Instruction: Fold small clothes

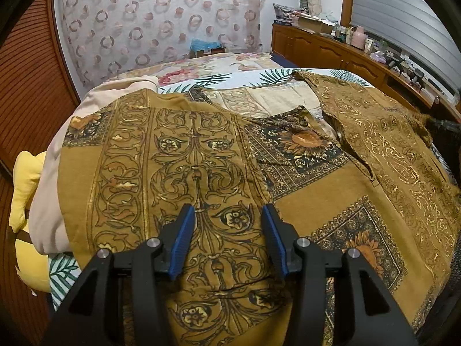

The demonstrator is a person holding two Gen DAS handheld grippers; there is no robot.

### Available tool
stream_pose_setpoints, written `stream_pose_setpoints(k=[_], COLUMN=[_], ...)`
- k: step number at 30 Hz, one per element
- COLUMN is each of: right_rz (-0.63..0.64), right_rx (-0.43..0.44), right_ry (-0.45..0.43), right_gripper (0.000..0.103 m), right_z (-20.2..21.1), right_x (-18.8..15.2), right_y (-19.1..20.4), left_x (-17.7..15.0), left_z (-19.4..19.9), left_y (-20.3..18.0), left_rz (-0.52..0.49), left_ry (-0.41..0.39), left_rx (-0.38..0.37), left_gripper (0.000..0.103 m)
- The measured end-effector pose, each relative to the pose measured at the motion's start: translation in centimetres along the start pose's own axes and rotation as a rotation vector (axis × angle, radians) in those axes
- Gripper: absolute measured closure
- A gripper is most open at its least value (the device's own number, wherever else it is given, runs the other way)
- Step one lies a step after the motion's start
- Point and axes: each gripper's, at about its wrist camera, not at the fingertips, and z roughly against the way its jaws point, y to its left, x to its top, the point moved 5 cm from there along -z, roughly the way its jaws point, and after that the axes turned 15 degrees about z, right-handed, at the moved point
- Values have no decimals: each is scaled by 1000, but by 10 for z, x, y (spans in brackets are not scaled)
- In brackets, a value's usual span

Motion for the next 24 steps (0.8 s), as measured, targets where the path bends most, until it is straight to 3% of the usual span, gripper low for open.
stream_pose_setpoints(k=[4,8,14,20,23,24], right_rz=[38,79,110,132,123,120], right_rx=[51,115,210,205,212,212], right_ry=[-84,-102,-51,-4,-8,-14], right_gripper=[97,97,97,97,90,80], right_z=[7,3,-15,-25,-21,-17], right_x=[34,49,39,26,29,32], right_y=[27,59,104,126,127,127], left_x=[1,0,-2,0,3,4], left_z=[0,1,8,21,32,35], left_y=[0,1,3,0,-4,-5], left_rz=[18,42,73,87,100,103], left_ry=[-2,-6,-39,-79,-106,-112], left_rx=[9,16,32,34,18,15], left_gripper=[55,55,55,55,55,55])
